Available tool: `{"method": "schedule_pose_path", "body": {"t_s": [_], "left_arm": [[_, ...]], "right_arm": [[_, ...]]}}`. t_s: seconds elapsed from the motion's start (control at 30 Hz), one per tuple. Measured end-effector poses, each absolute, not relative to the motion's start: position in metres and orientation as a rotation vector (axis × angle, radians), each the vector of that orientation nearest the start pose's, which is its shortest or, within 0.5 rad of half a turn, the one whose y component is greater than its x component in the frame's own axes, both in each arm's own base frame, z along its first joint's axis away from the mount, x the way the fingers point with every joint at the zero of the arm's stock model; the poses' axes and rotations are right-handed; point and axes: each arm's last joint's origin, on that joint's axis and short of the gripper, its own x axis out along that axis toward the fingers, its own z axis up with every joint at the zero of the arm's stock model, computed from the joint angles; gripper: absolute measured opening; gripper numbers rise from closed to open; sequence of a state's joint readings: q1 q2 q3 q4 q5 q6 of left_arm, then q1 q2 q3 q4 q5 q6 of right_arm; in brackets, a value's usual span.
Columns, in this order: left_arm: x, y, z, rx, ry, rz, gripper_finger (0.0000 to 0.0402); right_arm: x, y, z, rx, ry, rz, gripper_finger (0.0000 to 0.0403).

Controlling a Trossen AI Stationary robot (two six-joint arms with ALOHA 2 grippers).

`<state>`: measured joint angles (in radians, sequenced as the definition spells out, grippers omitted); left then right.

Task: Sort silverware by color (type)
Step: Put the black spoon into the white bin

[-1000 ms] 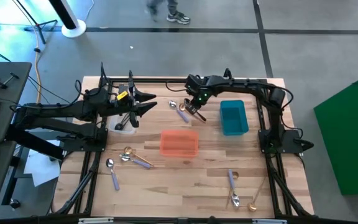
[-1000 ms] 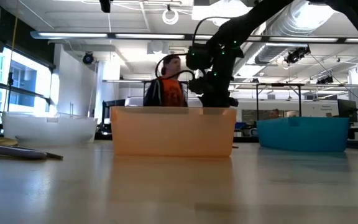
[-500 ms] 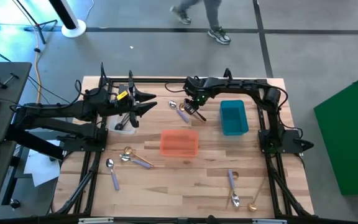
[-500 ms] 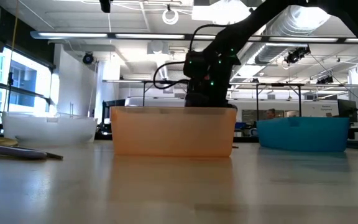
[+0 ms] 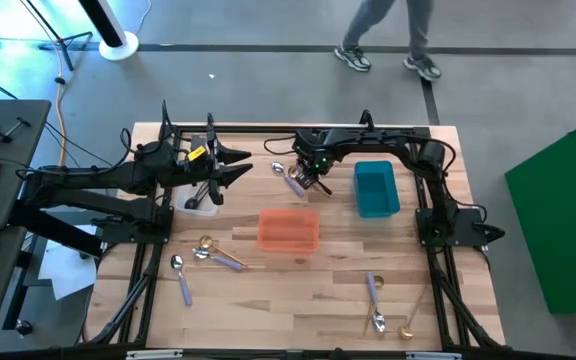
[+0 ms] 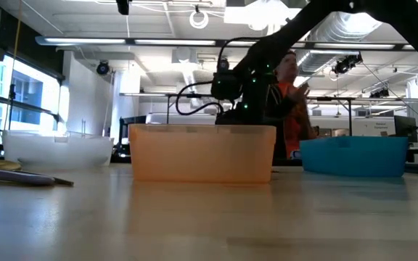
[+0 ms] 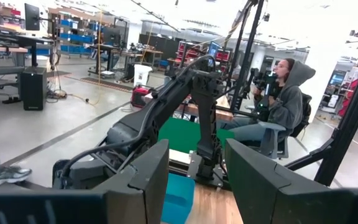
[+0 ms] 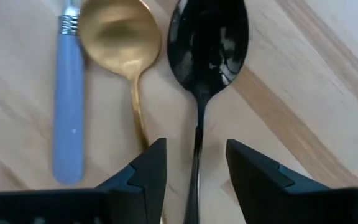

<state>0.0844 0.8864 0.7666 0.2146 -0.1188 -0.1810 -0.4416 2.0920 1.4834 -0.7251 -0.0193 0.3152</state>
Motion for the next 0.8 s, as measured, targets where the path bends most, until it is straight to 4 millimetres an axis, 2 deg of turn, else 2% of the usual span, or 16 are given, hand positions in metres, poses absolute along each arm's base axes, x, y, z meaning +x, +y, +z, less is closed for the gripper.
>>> {"method": "schedule_pose_path", "body": {"t_s": [0.2,0.5,0.8], "left_arm": [[0.199,0.02,0.347,-0.182,-0.113,0.194,0.0146],[0.199,0.02,0.347,-0.182,-0.113,0.194,0.0146],[0.199,0.02,0.347,-0.181,-0.113,0.194,0.0146]], "right_arm": [[0.37,-0.176,0.145,0.536,1.256,-0.617,0.0149],[0.37,-0.176,0.145,0.558,1.251,-0.627,0.0108],[0.373,-0.173,0.131,0.568,1.295,-0.603,0.0106]]}}
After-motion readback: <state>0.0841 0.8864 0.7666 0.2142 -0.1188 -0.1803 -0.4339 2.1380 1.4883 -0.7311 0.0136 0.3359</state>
